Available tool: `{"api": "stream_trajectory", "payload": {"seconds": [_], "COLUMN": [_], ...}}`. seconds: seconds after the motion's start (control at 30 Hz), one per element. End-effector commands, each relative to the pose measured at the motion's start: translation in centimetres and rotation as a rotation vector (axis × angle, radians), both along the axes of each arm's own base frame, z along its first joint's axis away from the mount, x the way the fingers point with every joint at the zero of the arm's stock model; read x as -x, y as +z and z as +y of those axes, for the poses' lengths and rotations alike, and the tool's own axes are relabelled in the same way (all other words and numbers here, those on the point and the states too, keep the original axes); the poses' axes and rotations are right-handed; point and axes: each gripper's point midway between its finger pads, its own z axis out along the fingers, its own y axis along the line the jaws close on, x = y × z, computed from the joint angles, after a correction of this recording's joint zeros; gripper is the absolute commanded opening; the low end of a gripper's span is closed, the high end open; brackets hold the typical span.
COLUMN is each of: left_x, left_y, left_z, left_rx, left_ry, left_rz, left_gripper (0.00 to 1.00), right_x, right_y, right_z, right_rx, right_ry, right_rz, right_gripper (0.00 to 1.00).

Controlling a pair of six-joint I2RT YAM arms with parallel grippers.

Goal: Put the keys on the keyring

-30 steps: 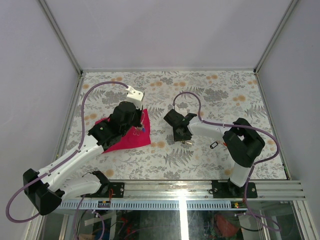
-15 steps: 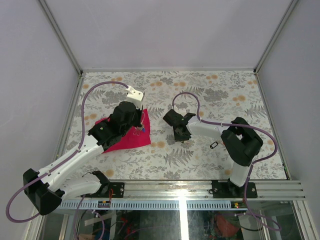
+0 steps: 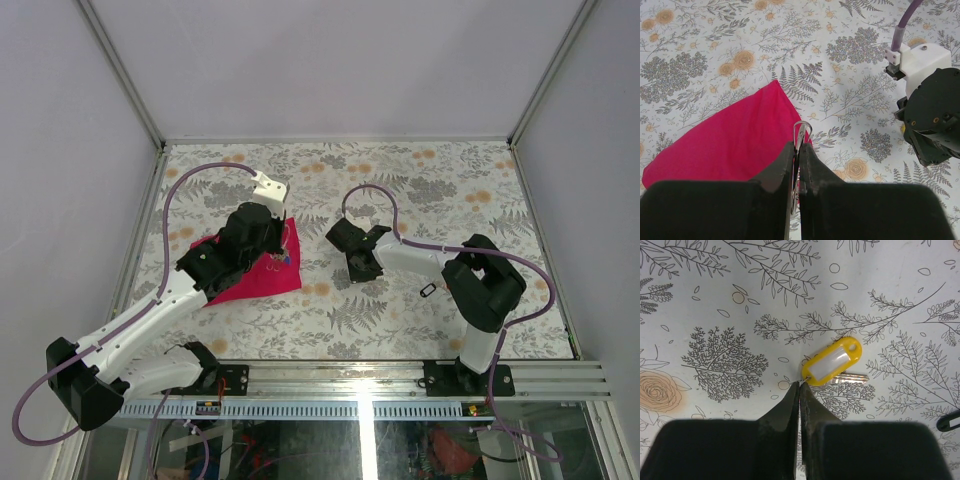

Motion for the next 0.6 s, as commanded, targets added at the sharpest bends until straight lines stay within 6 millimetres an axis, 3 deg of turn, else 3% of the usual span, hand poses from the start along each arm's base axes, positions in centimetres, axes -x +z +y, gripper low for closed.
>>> {"api": "stream_trajectory", "payload": {"seconds": [0.0, 0.2, 0.3, 0.57], "left_x": [-1.0, -1.0, -0.9, -0.7], "left_y": [1.5, 1.7, 1.8, 2.3], "left_z": [-0.4, -0.4, -0.4, -0.4], "left_rx": [0.042, 0.046, 0.05, 0.07], "left_ry": [0.007, 0.009, 0.009, -0.002], "left_rz": [-0.059, -0.061, -0.067, -0.082], "left_gripper": [0.0, 0.0, 0.0, 0.0], "right_x": [-0.9, -1.0, -1.1, -1.3], "right_y": [1.8, 4.4, 6.6, 10.6], "right_z": [0.4, 0.3, 0.4, 0.2], "right_rx": [0.003, -0.053, -0.114, -0.426], "right_ry": [0.031, 0.058, 0.075, 0.117], "right_rz": [-0.054, -0.119, -0.169, -0.22], "right_gripper": [0.0, 0.0, 0.0, 0.0]}}
